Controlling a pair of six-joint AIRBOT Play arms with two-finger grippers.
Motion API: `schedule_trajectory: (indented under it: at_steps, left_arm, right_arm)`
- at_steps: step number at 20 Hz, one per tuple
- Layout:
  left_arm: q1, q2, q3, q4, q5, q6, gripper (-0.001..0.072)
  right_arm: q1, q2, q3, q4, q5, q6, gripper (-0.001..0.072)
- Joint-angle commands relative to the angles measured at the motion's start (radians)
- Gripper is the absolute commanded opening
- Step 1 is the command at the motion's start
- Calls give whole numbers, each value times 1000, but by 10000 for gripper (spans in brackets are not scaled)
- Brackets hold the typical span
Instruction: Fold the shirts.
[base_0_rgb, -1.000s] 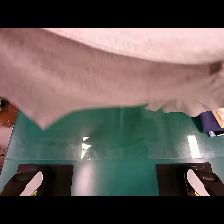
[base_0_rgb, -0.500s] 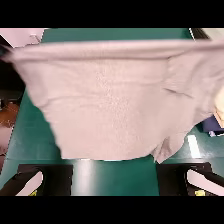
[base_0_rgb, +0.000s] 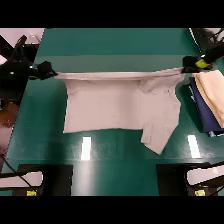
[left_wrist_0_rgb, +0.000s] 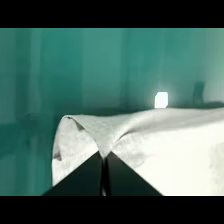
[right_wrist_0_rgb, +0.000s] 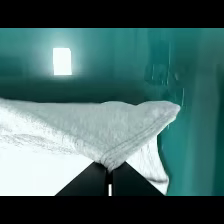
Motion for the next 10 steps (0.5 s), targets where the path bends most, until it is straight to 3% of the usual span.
schedule_trajectory:
  at_steps: [1, 5, 10]
  left_arm:
    - [0, -100, -4, -238, 262, 153, 20]
    - [-14, -106, -4, -235, 372, 198, 20]
    - [-36, -106, -4, -154, 318, 259, 20]
  right_arm:
    - [38, -70, -16, 5, -290, 10, 8]
    - [45, -71, -16, 4, -466, 18, 8]
    - [45, -71, -18, -60, -394, 16, 8]
